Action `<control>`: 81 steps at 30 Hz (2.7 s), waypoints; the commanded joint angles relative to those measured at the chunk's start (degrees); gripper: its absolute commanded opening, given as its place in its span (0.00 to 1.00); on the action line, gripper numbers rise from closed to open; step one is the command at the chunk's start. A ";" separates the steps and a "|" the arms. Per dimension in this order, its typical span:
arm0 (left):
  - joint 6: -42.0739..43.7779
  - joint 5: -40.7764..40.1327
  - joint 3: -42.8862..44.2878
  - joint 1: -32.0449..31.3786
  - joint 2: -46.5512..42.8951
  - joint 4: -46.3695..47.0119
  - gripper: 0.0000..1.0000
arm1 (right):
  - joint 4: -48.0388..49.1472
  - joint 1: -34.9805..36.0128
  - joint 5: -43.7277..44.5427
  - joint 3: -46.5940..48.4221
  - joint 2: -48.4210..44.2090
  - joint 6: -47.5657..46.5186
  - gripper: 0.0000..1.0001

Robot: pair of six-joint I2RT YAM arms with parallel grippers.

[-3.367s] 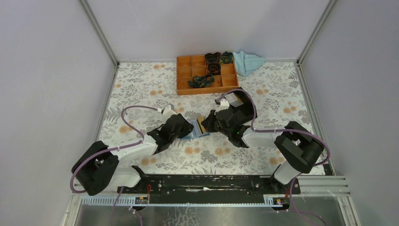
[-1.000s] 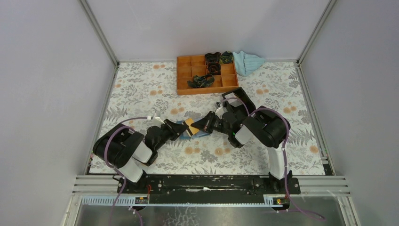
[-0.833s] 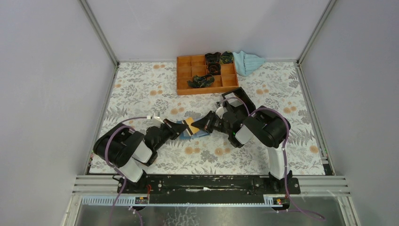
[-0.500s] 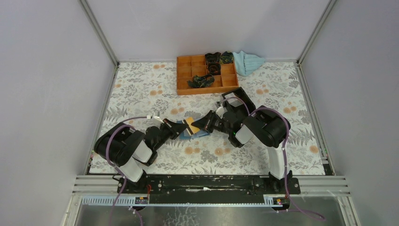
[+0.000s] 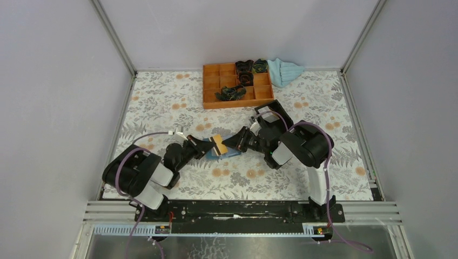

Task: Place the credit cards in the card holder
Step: Insert the credit card into the card holder.

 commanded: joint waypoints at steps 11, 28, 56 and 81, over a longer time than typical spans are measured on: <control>12.28 -1.28 9.19 0.60 -10.40 -31.47 0.03 | -15.07 -0.73 7.96 -1.22 -10.13 -13.35 0.24; 13.16 -1.44 11.92 0.55 -7.64 -37.66 0.02 | -35.40 0.54 16.70 1.55 -16.69 -24.55 0.23; 10.48 -0.43 11.05 -0.57 -0.97 -31.63 0.03 | -44.50 1.88 18.68 5.62 -14.51 -27.12 0.22; 9.75 -7.70 10.50 -3.37 -6.48 -44.83 0.01 | -45.62 2.00 18.63 6.41 -14.59 -27.36 0.22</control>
